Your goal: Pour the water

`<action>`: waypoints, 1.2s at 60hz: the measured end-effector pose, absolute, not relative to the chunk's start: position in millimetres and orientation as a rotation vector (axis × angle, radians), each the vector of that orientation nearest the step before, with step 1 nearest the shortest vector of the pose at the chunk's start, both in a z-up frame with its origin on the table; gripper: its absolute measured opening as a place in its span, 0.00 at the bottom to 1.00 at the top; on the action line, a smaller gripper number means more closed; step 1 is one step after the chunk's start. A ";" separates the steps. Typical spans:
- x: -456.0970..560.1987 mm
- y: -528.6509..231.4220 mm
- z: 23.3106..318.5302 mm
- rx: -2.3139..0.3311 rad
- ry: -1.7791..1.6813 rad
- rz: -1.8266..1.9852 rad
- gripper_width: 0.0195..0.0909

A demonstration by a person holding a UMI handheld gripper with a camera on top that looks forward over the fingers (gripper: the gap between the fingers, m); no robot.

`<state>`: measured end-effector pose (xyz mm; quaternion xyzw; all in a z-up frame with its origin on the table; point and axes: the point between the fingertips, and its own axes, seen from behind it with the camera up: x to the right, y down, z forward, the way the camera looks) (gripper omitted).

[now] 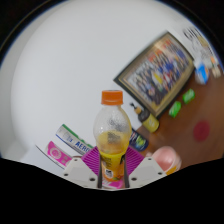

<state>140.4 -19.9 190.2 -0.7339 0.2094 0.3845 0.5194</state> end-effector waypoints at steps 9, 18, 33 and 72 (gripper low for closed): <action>217.8 -7.6 203.1 -1.741 0.265 0.509 0.14; 296.7 11.3 160.8 -1.777 0.120 0.206 0.14; 358.5 32.1 48.3 -1.906 -0.018 0.087 0.14; 361.7 -18.5 33.3 -2.009 -0.036 0.094 0.93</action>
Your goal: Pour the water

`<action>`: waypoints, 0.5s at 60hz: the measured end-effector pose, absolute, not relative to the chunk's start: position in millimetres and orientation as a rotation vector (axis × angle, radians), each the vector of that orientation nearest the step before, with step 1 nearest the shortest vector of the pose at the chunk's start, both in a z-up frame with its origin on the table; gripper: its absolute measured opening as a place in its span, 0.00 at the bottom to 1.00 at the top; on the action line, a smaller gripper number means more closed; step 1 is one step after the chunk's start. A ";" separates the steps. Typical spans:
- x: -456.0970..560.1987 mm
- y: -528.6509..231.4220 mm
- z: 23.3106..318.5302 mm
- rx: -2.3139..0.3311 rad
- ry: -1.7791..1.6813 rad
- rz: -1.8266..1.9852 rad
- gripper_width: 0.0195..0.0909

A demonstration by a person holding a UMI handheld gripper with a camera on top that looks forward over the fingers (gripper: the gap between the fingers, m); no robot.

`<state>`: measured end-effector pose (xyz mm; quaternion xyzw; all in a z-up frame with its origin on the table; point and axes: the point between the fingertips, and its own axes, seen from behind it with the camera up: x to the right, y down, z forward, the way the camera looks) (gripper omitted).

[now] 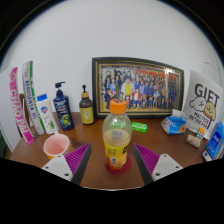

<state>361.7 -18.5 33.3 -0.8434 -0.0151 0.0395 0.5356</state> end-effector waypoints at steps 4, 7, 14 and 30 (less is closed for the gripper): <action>355.1 -44.8 51.5 -2.021 -0.038 0.080 0.93; 349.0 -67.7 66.6 -2.034 -0.031 0.073 0.93; 333.9 -131.6 104.1 -2.067 0.015 0.065 0.92; 307.6 -261.4 162.3 -2.077 0.029 -0.005 0.93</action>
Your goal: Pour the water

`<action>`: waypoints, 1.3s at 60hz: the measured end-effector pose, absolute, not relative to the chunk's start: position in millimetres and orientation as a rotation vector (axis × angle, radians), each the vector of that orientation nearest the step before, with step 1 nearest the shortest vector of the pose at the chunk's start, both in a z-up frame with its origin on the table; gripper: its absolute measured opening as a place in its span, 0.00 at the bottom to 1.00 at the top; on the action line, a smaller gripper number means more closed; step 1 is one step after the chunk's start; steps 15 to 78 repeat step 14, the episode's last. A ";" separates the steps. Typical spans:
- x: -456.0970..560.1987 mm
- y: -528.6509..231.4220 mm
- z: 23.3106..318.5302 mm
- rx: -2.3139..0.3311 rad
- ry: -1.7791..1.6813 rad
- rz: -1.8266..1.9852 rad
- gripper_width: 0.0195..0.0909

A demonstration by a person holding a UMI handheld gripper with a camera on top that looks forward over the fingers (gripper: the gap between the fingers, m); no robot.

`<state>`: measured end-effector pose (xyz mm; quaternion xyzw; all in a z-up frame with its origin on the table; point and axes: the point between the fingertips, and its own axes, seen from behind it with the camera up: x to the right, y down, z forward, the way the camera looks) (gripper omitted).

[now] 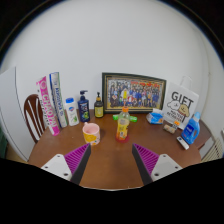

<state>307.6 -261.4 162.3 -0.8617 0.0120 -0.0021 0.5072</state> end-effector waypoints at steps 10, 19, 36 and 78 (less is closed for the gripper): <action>308.0 -303.9 167.2 -2.088 0.059 -0.026 0.92; 307.1 -311.4 167.8 -2.091 0.063 -0.031 0.92; 307.1 -311.4 167.8 -2.091 0.063 -0.031 0.92; 307.1 -311.4 167.8 -2.091 0.063 -0.031 0.92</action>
